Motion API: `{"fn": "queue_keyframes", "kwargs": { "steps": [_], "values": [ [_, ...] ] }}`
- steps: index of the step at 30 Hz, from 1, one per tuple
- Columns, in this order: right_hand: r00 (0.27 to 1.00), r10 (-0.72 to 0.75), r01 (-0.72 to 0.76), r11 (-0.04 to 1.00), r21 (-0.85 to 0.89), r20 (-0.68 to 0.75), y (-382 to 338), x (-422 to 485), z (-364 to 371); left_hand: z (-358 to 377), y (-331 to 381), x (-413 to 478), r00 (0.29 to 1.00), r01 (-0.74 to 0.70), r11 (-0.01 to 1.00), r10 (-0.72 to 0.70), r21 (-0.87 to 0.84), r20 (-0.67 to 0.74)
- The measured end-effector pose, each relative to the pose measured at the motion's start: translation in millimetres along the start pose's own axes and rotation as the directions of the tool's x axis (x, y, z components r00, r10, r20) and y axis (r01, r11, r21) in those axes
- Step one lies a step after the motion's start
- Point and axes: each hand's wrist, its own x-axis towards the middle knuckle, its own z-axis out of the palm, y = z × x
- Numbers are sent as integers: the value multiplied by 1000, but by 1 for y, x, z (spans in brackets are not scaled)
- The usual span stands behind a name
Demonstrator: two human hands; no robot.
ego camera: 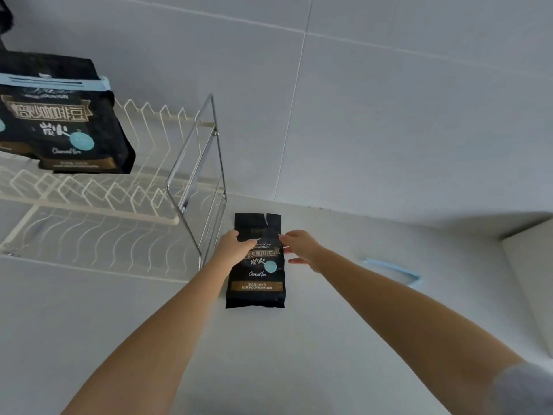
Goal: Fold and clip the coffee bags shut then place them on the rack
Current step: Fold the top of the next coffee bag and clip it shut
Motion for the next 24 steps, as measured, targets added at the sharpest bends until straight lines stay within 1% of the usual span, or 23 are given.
{"fn": "queue_keyframes", "kwargs": {
  "steps": [2, 5, 7, 9, 11, 15, 17, 19, 21, 23, 24],
  "values": [
    [999, 42, -42, 996, 85, -5, 1, 9, 6, -1, -3, 9, 1000, 26, 996, -27, -89, -15],
    [992, 123, -118, 960, 255, -4, 0, 17, 11, 1, -6, 14, 995, 94, 979, -85, -182, 57],
    [988, 154, -144, 940, 309, -8, 0, 21, 11, 2, -6, 15, 993, 112, 964, -103, -239, 52],
    [987, 159, -150, 926, 347, 2, 2, 22, 8, 1, -3, 16, 993, 114, 946, -111, -302, 28],
    [993, 115, -117, 928, 354, 27, 3, 18, 1, -2, 2, 14, 996, 89, 934, -80, -346, 38],
    [996, -31, 7, 967, 255, 90, 9, -2, -16, -6, 11, 2, 995, 42, 933, -5, -357, 104],
    [989, -123, 103, 973, 205, 84, 11, -15, -23, -7, 16, -6, 994, 14, 931, 26, -364, 107],
    [967, -254, 251, 962, 106, 19, 15, -30, -30, -10, 19, -16, 988, -33, 931, 86, -364, 132],
    [926, -371, 371, 929, -12, -73, 21, -44, -37, -12, 20, -29, 962, -104, 915, 192, -390, 194],
    [880, -453, 436, 890, -133, -145, 29, -53, -44, -10, 22, -42, 926, -165, 891, 287, -422, 243],
    [861, -479, 448, 874, -190, -173, 33, -56, -48, -7, 23, -48, 917, -196, 889, 315, -413, 244]
  ]
}}
